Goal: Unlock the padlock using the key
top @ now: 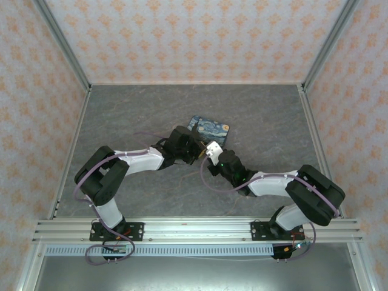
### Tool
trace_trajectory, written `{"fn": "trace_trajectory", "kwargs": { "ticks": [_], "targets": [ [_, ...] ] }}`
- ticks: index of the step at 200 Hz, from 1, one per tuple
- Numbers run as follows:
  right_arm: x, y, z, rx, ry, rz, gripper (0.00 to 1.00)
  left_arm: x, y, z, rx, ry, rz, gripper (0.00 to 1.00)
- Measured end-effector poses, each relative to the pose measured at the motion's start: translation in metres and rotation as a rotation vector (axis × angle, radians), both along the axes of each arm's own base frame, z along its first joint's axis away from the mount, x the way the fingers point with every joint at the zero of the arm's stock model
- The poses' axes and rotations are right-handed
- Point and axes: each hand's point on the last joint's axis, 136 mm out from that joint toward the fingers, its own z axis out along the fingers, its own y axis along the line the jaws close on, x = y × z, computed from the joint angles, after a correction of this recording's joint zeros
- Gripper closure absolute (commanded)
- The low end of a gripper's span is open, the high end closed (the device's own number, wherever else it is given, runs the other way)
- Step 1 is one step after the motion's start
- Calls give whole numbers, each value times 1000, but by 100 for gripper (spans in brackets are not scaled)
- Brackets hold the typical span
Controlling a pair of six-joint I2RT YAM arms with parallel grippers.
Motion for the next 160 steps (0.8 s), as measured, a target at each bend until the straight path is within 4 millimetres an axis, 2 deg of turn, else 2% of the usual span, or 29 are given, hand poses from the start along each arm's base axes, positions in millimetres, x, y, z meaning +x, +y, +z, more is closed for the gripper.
{"fn": "trace_trajectory", "kwargs": {
  "ticks": [15,46,76,98,128,160],
  "targets": [
    [0,0,0,22,15,-8,100,0,0,0,1,1,0,100],
    [-1,1,-1,75,53,-22,100,0,1,-1,10,-3,-1,74],
    [-2,3,-1,153,111,-48,100,-2,0,5,22,-30,-23,59],
    [-3,4,-1,221,162,-73,100,-3,0,14,17,-53,-32,53],
    [-4,6,0,323,240,-102,100,-1,4,25,18,-81,-22,50],
    [-6,6,-2,416,327,-142,100,-2,21,32,48,-100,-1,48]
  ]
}}
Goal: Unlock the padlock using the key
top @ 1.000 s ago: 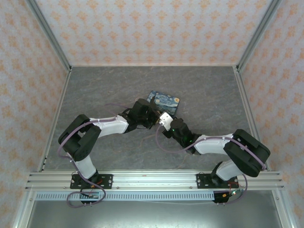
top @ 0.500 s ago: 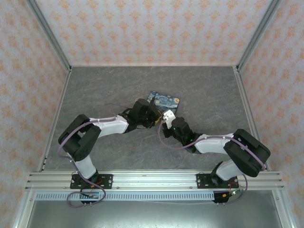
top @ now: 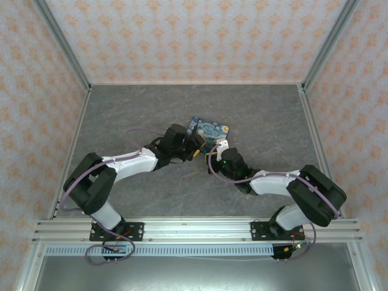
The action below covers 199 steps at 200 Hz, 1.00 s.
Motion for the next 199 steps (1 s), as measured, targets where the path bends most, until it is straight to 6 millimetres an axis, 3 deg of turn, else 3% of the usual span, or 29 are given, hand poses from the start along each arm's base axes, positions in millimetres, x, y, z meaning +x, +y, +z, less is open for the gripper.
{"fn": "trace_trajectory", "kwargs": {
  "ticks": [77,181,199],
  "targets": [
    [-2,-5,-7,252,213,-154,100,-6,47,31,160,-101,64,43],
    [1,2,-21,579,455,-324,100,-8,71,24,270,-101,94,41],
    [1,2,-24,593,479,-342,79,-6,76,24,279,-100,100,40]
  ]
}}
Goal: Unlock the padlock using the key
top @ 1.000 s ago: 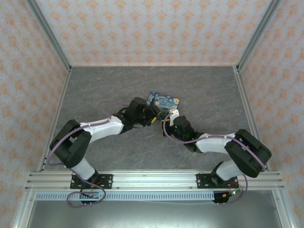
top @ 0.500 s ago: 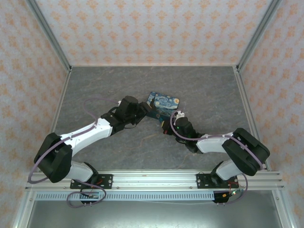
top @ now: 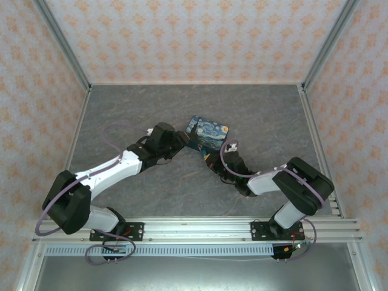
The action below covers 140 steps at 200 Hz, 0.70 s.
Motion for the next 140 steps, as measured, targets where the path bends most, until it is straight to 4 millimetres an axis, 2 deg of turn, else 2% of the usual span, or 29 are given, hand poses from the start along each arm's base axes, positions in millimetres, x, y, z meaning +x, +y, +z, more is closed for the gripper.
{"fn": "trace_trajectory", "kwargs": {
  "ticks": [22,45,81,140],
  "targets": [
    [-1,-2,-3,7,17,-12,64,3,8,-2,14,3,11,40],
    [0,-5,-5,-2,24,-23,56,8,20,-3,33,4,29,39],
    [-1,-11,-4,-47,10,-13,46,20,35,-4,64,-1,34,37],
    [10,-18,12,-38,-56,-15,38,54,32,-11,117,2,-49,37]
  ]
}}
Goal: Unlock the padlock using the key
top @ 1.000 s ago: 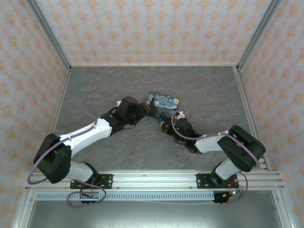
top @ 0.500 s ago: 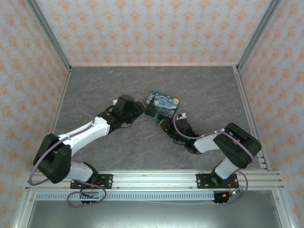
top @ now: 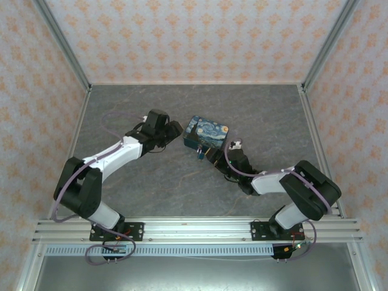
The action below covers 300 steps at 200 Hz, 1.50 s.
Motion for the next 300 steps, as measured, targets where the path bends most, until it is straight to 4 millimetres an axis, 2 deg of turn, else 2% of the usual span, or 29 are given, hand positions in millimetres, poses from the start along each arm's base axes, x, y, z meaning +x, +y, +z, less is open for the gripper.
{"fn": "trace_trajectory", "kwargs": {
  "ticks": [51,82,97,132,171,200,232,282,300],
  "targets": [
    [8,4,2,31,-31,4,34,34,-26,-26,-3,36,-127,37],
    [18,-3,0,43,-38,-16,34,37,-33,-52,-1,86,-157,39],
    [24,-9,2,49,-46,-24,34,39,-35,-51,-10,76,-165,39],
    [41,-23,5,54,-75,-26,33,34,-34,-55,-18,53,-170,40],
    [65,-23,4,99,-101,13,35,16,-30,-56,-18,40,-174,40],
    [76,-28,2,135,-125,13,36,0,-37,-56,-4,34,-187,40],
    [73,-32,5,141,-156,18,35,-6,-45,-56,3,31,-202,40],
    [48,-35,-9,92,-144,78,37,-6,-45,-56,1,34,-191,40],
    [44,-31,-8,92,-155,115,37,-6,-45,-56,-3,37,-186,40]
  ]
}}
